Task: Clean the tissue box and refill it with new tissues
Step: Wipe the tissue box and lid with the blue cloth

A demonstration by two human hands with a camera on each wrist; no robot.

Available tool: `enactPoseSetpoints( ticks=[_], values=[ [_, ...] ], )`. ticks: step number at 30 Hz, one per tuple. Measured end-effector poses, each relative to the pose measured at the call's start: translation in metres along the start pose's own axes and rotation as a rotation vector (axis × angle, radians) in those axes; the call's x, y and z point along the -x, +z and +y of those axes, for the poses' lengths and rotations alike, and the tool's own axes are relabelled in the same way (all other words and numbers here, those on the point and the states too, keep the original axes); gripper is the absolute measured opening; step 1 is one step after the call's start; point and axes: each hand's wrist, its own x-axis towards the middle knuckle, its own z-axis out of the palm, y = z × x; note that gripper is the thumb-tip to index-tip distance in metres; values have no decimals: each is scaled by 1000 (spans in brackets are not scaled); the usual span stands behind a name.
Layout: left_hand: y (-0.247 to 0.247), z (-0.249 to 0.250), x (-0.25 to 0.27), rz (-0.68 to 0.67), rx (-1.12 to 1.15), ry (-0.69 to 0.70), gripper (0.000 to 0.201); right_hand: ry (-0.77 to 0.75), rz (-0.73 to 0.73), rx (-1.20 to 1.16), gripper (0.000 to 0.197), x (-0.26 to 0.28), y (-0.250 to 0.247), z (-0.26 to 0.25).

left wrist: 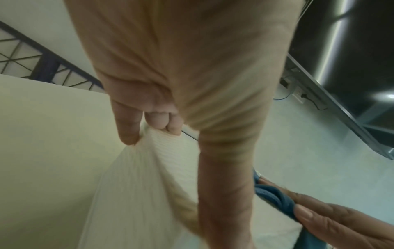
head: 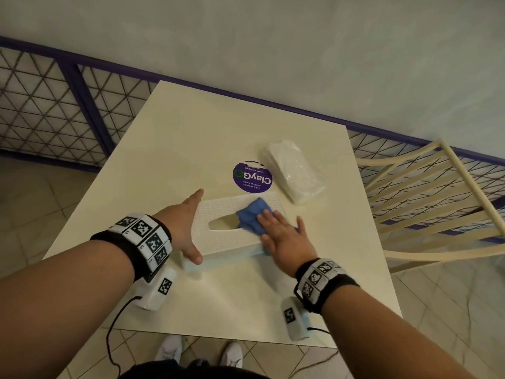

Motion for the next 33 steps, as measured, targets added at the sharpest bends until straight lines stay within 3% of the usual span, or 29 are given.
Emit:
enactPoseSetpoints(
  ticks=[5, 9, 13, 18, 20, 23, 26, 30, 33],
  values=[
    [-1, 1, 1, 2, -8, 19, 152, 126, 56, -86, 51, -1, 11, -27],
    [-1, 3, -1, 17, -54, 40, 148, -126, 53, -130, 48, 7, 28, -68],
    [-2, 11, 0, 0, -158, 69, 137, -305, -9, -171, 57, 6, 27, -47],
    [2, 27, 11, 11, -385, 17, 114, 33, 143, -373, 58, 14, 19, 10],
    [11, 40, 13, 111, -504, 133, 94, 178, 289, -538, 49, 23, 15, 20],
    [31, 60, 12, 220, -456, 318, 63, 361, 489, -741, 37, 40, -1, 28],
    [45, 68, -2, 164, -501, 287, 57, 503, 623, -1030, 34, 56, -9, 37],
    [41, 75, -16, -9, -439, 255, 66, 550, 712, -1342, 34, 69, -23, 39],
    [23, 81, -20, -45, -239, 218, 64, 471, 751, -1307, 35, 73, -41, 29]
  ],
)
